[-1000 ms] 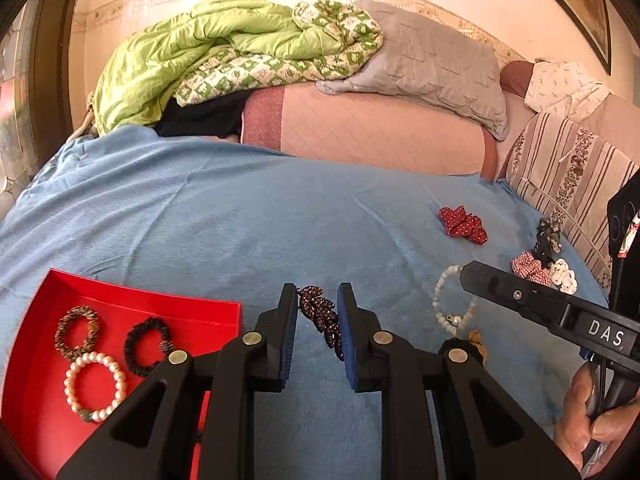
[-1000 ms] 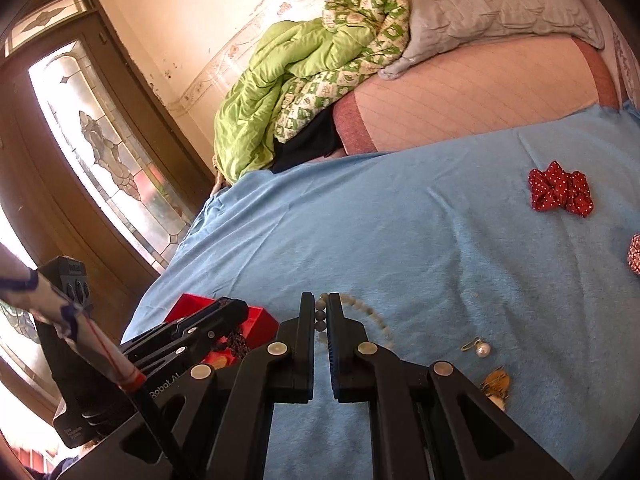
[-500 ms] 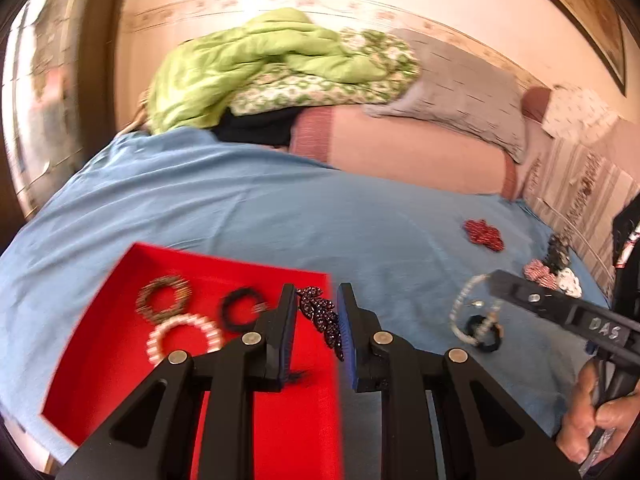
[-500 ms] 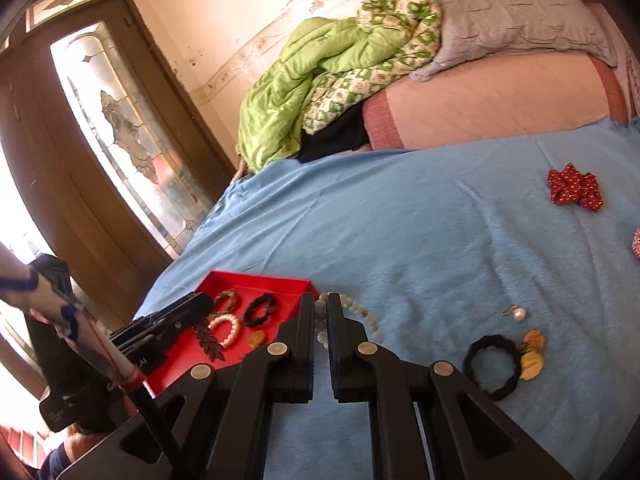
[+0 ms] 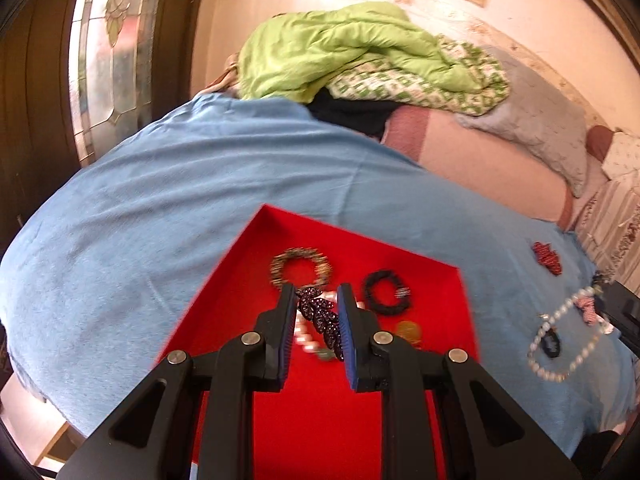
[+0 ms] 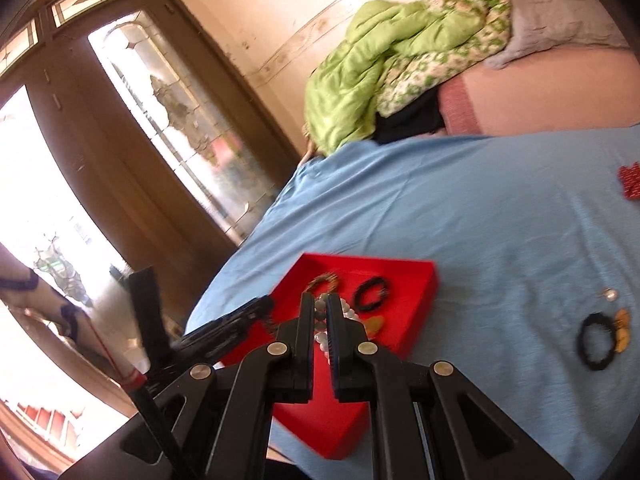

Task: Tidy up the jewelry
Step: 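Carry the brooch with the left tool while the right tool carries the white-bead bracelet to the tray, then open the left tool in the tray while the right tool releases the white-bead bracelet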

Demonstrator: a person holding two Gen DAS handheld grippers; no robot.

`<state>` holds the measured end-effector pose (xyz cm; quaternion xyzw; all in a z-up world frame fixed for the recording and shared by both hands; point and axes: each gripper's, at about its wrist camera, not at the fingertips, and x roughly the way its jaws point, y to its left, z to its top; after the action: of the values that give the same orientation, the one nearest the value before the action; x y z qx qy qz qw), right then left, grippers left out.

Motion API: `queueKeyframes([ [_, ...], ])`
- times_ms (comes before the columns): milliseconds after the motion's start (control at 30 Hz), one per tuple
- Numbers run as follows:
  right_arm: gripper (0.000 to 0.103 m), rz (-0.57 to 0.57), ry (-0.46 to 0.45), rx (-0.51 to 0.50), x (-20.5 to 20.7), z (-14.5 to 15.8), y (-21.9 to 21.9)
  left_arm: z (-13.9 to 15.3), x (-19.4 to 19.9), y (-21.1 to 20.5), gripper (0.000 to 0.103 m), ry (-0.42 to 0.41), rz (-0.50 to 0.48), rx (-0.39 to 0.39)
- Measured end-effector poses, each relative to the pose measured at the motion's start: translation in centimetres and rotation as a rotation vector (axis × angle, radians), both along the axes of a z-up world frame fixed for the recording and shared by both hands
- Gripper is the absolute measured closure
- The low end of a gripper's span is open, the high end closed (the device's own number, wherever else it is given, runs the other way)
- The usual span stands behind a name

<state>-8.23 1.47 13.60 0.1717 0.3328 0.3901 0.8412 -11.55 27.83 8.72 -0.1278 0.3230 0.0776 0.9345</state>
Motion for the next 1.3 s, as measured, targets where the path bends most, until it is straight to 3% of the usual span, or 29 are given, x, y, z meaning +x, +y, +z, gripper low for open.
queueKeyframes([
  [167,0.096,0.062,0.017,-0.036,-0.5,-0.7,3.8,-1.0,0.2,2.2,0.084,0.03,0.024,-0.081],
  [533,0.096,0.17,0.078,-0.075,-0.6,-3.1,9.6,-1.9,0.4,3.6,0.084,0.071,0.058,-0.103],
  [700,0.096,0.177,0.121,-0.075,0.3,-4.3,10.4,-2.0,0.5,3.8,0.084,0.083,0.068,-0.106],
  [1300,0.096,0.18,0.138,-0.091,1.2,-5.5,10.6,-3.0,1.3,4.0,0.084,0.13,0.09,-0.1],
])
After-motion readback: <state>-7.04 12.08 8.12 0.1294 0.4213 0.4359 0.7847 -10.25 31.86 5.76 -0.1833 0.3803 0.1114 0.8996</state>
